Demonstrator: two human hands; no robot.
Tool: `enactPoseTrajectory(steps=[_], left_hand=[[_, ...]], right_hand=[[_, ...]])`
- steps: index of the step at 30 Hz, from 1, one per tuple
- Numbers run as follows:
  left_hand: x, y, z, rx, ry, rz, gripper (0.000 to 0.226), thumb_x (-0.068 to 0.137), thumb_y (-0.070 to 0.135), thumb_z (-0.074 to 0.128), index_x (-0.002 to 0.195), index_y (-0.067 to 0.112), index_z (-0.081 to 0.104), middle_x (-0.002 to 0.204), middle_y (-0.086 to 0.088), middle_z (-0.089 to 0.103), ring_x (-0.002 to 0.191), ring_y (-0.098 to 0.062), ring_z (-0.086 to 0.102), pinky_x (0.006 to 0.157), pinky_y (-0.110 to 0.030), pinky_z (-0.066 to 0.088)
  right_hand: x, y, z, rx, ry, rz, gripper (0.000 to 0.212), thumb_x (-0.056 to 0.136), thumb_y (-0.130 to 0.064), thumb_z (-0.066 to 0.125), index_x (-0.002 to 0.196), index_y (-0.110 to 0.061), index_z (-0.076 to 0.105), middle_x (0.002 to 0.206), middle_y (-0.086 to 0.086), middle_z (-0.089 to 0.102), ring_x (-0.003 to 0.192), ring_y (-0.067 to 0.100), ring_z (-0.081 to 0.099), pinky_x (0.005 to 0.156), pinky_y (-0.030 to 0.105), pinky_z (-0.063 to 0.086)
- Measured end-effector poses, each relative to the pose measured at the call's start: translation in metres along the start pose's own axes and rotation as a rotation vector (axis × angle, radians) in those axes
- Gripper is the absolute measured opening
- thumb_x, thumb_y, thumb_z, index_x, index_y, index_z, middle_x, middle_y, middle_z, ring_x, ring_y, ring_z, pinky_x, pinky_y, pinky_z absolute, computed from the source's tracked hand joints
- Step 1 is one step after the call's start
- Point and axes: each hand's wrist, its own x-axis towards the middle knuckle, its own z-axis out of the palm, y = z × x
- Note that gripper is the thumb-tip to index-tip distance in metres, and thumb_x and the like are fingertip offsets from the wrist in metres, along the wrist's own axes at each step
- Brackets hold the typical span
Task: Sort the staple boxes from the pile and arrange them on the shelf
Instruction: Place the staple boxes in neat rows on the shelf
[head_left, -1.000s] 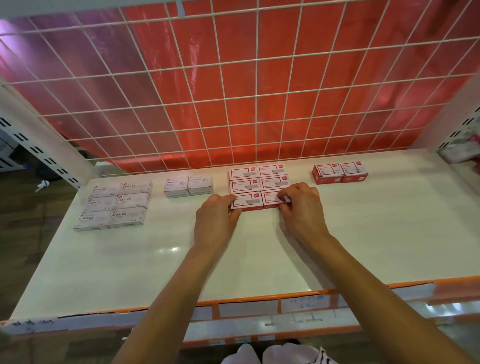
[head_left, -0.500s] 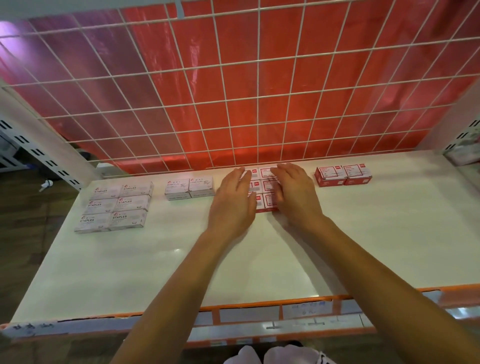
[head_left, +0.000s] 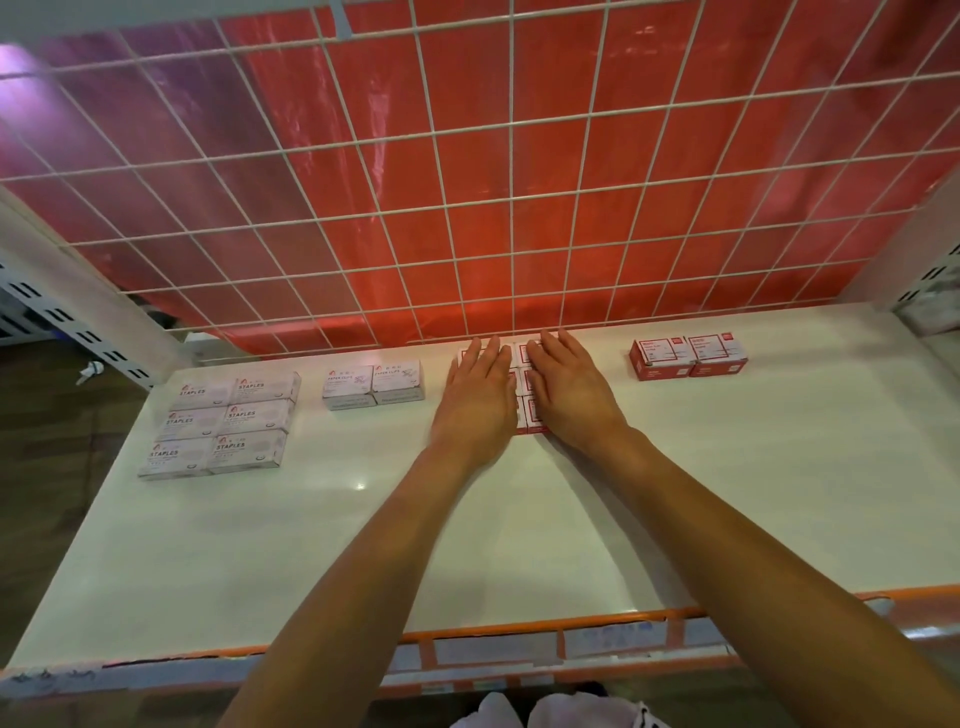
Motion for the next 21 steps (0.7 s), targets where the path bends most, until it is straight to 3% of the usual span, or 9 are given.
enactPoseTrajectory(steps=[16,21], left_hand=[[-0.014,0.005,0.007,0.129,0.006,0.016,0.050,0.104,0.028,0.017,0.152,0.015,0.014,0.160,-0.003,0.008,0.148,-0.022,0.001,0.118,-0.035,-0.004],[-0.015,0.007,0.000,0.134,-0.019,-0.009,0.050,0.104,0.030,0.016,0.152,0.018,0.013,0.161,0.001,0.008,0.148,-0.019,0.001,0.118,-0.041,0.000]], right_hand=[[-0.026,-0.012,-0.012,-0.112,-0.017,-0.028,0.055,0.101,-0.034,0.030,0.149,-0.010,0.017,0.157,0.010,0.014,0.146,0.025,0.007,0.116,0.029,-0.003],[-0.024,-0.011,-0.008,-0.073,0.028,0.020,0.049,0.102,-0.032,0.024,0.148,-0.014,0.025,0.156,0.007,0.023,0.145,0.025,0.013,0.117,0.038,0.008]])
